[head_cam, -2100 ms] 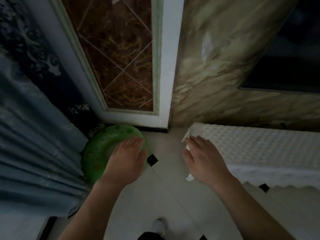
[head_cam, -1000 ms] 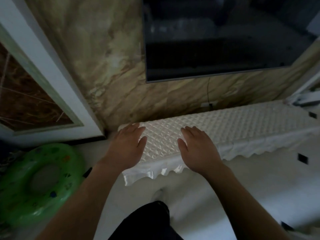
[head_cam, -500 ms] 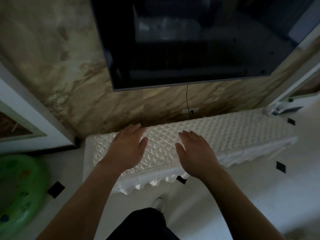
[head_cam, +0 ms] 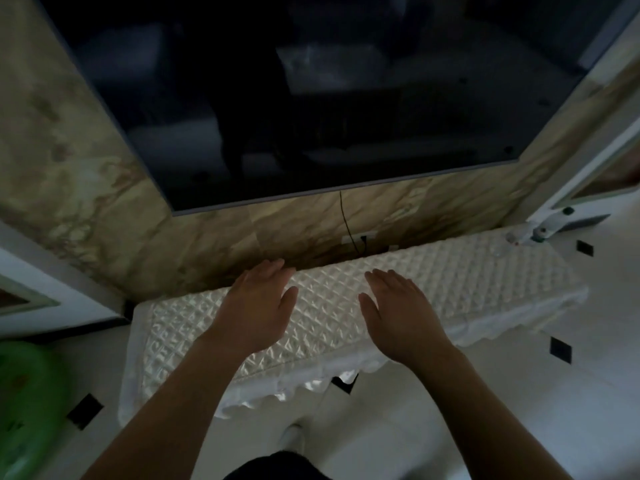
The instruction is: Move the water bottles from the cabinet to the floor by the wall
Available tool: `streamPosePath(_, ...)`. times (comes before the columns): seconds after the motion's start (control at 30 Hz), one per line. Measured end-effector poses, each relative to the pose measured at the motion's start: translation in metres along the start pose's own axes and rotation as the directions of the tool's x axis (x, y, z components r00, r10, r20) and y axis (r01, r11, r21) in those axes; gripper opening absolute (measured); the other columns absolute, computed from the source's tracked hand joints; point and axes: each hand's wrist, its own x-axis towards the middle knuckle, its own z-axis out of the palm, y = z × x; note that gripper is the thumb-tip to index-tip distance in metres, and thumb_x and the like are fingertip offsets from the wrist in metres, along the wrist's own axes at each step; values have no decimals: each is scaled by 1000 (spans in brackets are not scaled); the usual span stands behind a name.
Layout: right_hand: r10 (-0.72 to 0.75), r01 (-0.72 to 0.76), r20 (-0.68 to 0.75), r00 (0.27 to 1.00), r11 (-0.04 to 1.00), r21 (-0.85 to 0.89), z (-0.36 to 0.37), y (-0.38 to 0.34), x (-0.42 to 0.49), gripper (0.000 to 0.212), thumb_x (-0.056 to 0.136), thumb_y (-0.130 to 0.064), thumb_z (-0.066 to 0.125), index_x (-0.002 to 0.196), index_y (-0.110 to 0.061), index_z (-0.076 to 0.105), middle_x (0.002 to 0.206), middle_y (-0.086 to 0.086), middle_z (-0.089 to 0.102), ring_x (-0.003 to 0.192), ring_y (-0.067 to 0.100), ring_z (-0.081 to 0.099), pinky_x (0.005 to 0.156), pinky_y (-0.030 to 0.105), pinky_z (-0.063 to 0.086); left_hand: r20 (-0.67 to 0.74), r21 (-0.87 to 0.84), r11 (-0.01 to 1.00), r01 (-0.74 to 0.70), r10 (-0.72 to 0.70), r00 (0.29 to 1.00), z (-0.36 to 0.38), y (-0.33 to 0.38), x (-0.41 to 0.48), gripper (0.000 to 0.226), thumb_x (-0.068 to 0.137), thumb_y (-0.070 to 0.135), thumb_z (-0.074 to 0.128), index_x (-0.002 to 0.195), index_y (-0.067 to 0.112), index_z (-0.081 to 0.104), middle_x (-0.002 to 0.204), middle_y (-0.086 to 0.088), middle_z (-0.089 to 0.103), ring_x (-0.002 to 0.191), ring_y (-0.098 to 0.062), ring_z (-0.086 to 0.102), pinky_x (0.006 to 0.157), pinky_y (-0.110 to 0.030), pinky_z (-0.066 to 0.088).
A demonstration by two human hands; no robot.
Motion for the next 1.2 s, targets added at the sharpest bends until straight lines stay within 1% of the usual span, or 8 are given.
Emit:
streamPosePath(0.13,-42,42,3,999,999,0,-15,67,-4,66,92,-46,17,147,-14,34,153,7,36,143,23,26,118,40,15,-33,19,1000,23,-23,999,21,59,19,57,96,47,24,146,23,38,156,0,30,144,-17,24,117,-34,16)
streamPosePath(0.23,-85,85,12,996,996,-24,-29,118,-13,69,91,-49,13,146,-13,34,152,7,37,143,23,27,119,41,18,-60,-6,996,84,-85,995,42,109,24,51,100,43,30,146,23,38,156,0,30,144,-17,23,117,-34,17)
streamPosePath(0.4,-128,129,21,992,989,-69,-53,198,-32,58,97,-43,23,145,-12,36,149,7,41,140,24,32,117,43,23,-80,-42,991,130,-133,988,74,189,27,63,90,47,24,144,22,41,154,-3,34,143,-19,27,116,-35,20)
streamPosePath(0.53,-150,149,0,989,984,-93,-67,252,-40,69,91,-49,14,141,-11,43,142,8,50,135,26,40,112,46,31,-86,-63,987,147,-152,985,92,239,33,63,89,48,23,145,23,40,155,-1,34,144,-18,26,117,-35,20)
streamPosePath(0.7,-176,174,-5,984,979,-109,-82,293,-37,71,90,-49,12,140,-10,43,140,8,51,133,27,41,111,45,32,-102,-76,987,140,-147,984,103,282,46,56,96,45,26,145,23,39,155,-1,33,144,-17,26,117,-35,21)
streamPosePath(0.87,-177,175,-1,984,979,-105,-88,329,-20,66,92,-47,18,139,-9,45,138,9,53,130,26,44,110,45,34,-101,-78,989,129,-137,985,118,309,76,51,99,42,30,145,23,39,155,-2,33,143,-18,26,117,-36,21)
streamPosePath(1.07,-151,151,14,988,981,-119,-102,393,18,70,90,-49,14,141,-10,42,142,9,50,133,26,42,112,45,32,-78,-95,986,136,-144,987,138,347,143,57,94,46,26,145,23,39,155,-2,32,144,-19,26,118,-38,21)
streamPosePath(1.2,-96,97,14,995,988,-117,-121,446,52,62,93,-45,23,141,-10,41,143,9,48,134,25,41,113,43,30,-62,-119,985,122,-130,990,150,383,205,57,94,46,26,145,24,39,155,-1,32,144,-19,26,118,-37,19)
